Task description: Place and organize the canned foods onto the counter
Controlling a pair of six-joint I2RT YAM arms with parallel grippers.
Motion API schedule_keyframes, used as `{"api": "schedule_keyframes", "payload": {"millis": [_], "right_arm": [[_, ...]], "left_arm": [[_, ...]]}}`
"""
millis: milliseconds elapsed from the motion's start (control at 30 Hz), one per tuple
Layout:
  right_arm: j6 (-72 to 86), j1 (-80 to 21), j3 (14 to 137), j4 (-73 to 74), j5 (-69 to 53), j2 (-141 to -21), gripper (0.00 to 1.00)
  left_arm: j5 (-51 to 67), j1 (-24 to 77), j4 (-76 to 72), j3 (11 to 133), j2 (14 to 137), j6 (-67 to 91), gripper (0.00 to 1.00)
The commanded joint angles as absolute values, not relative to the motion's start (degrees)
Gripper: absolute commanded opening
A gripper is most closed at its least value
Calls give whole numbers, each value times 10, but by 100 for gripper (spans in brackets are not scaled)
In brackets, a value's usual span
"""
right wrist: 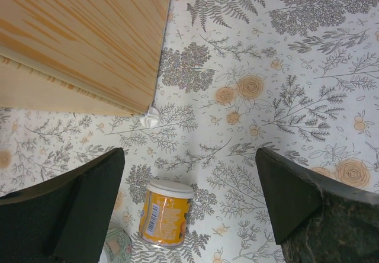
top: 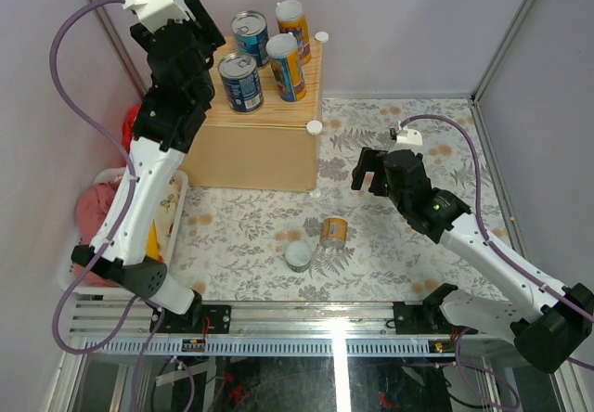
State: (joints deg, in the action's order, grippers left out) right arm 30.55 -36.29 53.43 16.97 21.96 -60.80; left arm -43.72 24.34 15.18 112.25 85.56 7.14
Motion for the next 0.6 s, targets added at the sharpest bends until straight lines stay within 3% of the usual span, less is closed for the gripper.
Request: {"api": "schedule_keyframes", "payload": {"millis": [0, 233, 433, 567], "right_arm": [[299, -359, 553, 128, 206, -605, 99], [291, -359, 538, 106, 200, -603, 99], [288, -359, 524, 86, 196, -602, 100], [285, -359, 512, 73, 198, -598, 100]], "left_arm": [[-346, 169, 205, 1187, 898, 153, 0], [-258, 60, 184, 1173, 941, 206, 0], [-242, 40, 176, 1209, 1010, 175, 0], [-225, 37, 100, 1153, 1010, 153, 0]]}}
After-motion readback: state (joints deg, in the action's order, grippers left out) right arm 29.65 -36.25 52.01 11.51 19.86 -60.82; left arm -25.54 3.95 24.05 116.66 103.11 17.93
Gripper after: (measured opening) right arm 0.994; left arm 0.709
